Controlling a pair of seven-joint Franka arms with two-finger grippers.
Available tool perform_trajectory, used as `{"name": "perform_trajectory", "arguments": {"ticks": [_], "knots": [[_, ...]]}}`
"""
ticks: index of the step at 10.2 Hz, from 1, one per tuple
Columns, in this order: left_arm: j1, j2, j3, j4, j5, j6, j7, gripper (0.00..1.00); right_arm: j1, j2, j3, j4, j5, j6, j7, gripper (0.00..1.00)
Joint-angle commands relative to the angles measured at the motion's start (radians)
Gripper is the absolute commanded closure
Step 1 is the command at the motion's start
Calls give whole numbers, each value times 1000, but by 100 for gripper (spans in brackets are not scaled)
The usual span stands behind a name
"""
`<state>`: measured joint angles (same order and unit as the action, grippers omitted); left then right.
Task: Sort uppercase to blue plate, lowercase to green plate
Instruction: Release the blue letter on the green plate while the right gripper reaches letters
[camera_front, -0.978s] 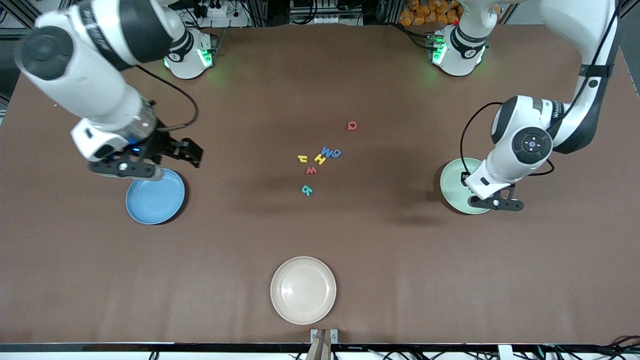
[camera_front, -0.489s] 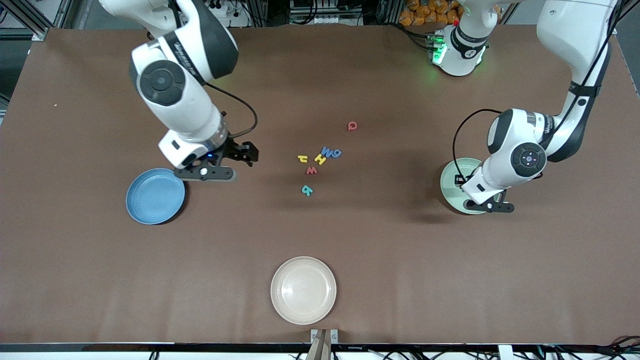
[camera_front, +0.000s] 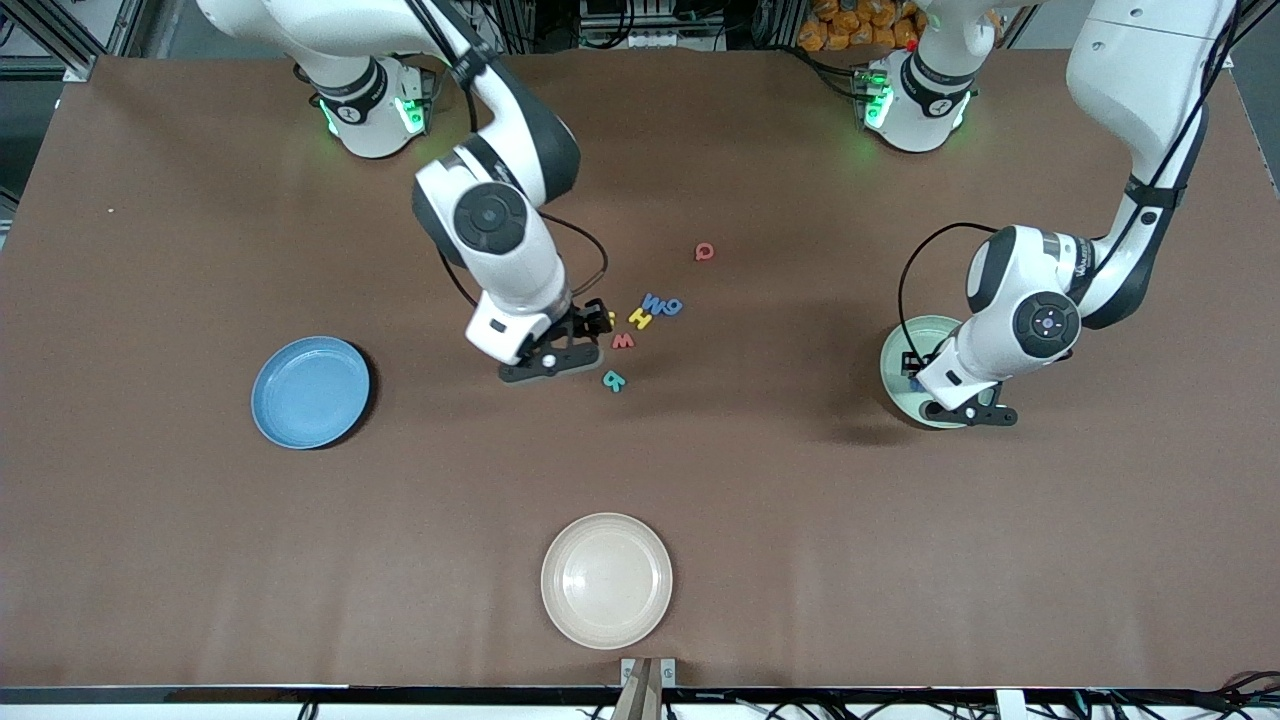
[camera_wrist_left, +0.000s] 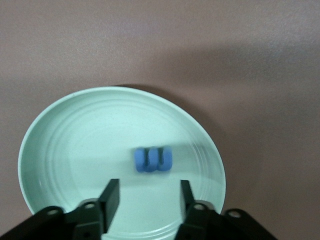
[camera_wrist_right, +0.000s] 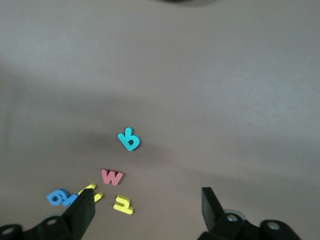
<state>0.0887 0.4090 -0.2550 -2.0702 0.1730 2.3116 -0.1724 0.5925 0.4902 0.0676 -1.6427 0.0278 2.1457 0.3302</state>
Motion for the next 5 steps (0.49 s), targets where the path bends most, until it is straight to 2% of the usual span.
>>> {"name": "perform_trajectory", "arguments": {"ticks": [1,2,5], "knots": [[13,-30,-13,4,-21,-3,14,27,44,121,-2,85,3,26,-146,10],[13,-41,-13,10,-21,-5,11,20,47,149,-2,95,6,48,-214,12],[13,-96,-29,12,-20,-14,5,14,47,194,4,100,11,71,-403,17]]}}
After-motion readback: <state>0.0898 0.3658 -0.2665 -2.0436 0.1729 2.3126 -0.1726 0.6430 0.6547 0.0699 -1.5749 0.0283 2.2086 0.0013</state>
